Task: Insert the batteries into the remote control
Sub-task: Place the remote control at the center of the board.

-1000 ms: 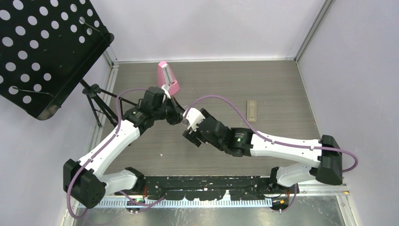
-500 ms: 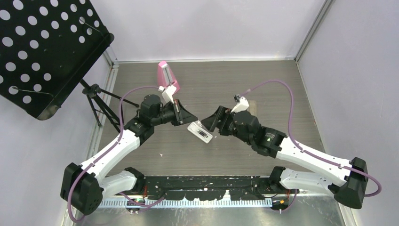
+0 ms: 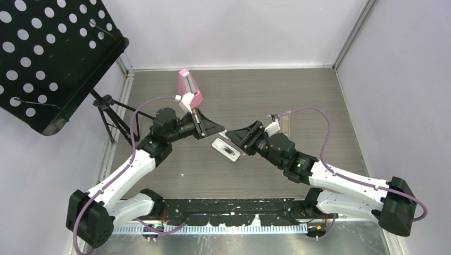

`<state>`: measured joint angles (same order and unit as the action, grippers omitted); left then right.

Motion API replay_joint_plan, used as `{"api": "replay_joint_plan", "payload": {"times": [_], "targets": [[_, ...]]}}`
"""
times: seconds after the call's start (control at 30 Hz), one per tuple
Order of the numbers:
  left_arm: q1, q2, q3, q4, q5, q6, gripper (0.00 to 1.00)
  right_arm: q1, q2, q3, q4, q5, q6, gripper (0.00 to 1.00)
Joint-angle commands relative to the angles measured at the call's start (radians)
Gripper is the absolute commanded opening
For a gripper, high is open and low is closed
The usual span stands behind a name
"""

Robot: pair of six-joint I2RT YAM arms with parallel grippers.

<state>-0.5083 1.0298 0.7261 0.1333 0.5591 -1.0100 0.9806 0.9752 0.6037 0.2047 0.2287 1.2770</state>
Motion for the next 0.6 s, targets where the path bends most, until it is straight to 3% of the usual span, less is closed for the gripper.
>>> {"api": "replay_joint_plan", "payload": {"times": [0.0, 0.07, 0.23, 0.47, 0.57], "targets": [[0.004, -0.022, -0.015, 0.073, 0.017, -0.042, 0.0, 0.004, -0.015, -0.013, 0.15, 0.023, 0.052, 0.64], [0.003, -0.024, -0.027, 0.099, 0.023, -0.061, 0.0, 0.003, -0.005, -0.002, 0.126, 0.028, 0.064, 0.6], [0.004, -0.027, -0.037, 0.131, 0.034, -0.092, 0.0, 0.001, 0.028, 0.014, 0.146, 0.004, 0.082, 0.38], [0.004, -0.036, -0.034, 0.134, 0.036, -0.107, 0.0, 0.001, 0.03, -0.004, 0.182, -0.008, 0.097, 0.37], [0.004, -0.036, -0.034, 0.138, 0.041, -0.112, 0.0, 0.001, 0.021, -0.007, 0.18, 0.002, 0.089, 0.3]]}}
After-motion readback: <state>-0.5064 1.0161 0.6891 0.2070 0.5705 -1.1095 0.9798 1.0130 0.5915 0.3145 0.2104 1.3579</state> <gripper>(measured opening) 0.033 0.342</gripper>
